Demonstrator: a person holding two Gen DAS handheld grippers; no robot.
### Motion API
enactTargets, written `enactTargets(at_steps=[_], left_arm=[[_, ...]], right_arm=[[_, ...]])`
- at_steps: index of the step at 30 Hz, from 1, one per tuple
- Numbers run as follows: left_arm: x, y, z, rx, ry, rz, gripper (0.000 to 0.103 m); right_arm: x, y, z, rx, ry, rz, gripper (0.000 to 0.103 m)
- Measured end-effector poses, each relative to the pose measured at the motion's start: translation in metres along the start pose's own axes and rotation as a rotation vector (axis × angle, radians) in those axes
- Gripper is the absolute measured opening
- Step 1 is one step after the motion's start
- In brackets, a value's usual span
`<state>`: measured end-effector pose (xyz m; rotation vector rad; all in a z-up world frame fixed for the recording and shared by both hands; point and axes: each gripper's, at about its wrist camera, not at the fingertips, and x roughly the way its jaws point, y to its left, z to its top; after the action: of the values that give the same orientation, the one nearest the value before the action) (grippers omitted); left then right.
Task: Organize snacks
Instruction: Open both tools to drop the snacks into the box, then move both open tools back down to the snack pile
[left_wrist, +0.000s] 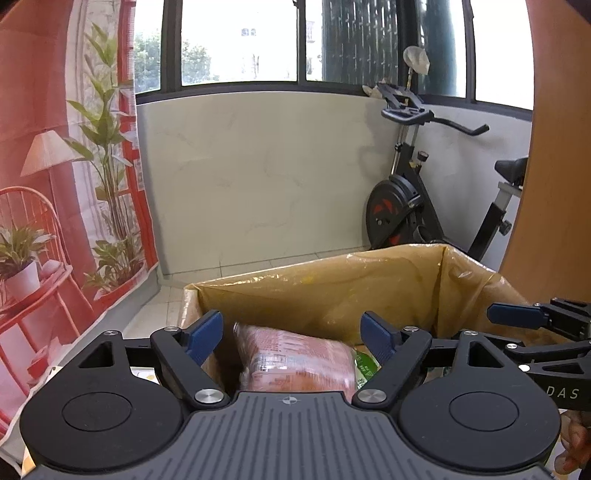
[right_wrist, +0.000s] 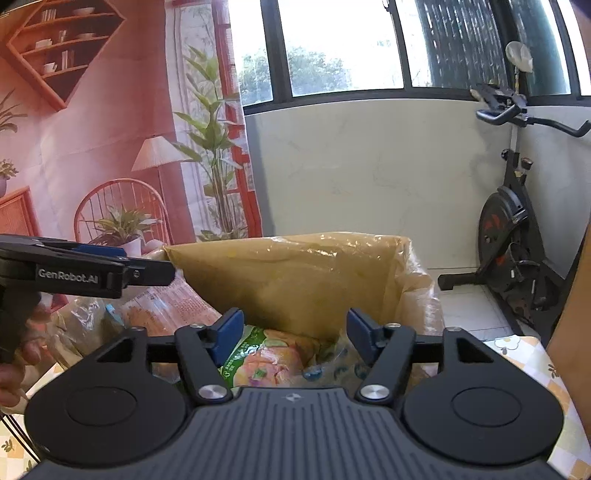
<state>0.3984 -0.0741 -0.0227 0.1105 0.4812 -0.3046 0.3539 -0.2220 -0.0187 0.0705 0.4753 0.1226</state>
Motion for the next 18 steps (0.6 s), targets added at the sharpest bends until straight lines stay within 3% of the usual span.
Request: enactTargets(at_steps=[10, 18], left_arm=[[-0.048, 0.004, -0.001, -0.024, -0.052, -0.003, 0.084], [-0.102, 0.021, -0.002, -0.032, -0.101, 0.041, 0.084]], right_arm=[[-0.039, 0.009, 0.003, 0.019, -0.036, -0.011, 0.066], [-0.085, 0.027, 0.004, 0.004, -0.080, -0.001, 0.066]])
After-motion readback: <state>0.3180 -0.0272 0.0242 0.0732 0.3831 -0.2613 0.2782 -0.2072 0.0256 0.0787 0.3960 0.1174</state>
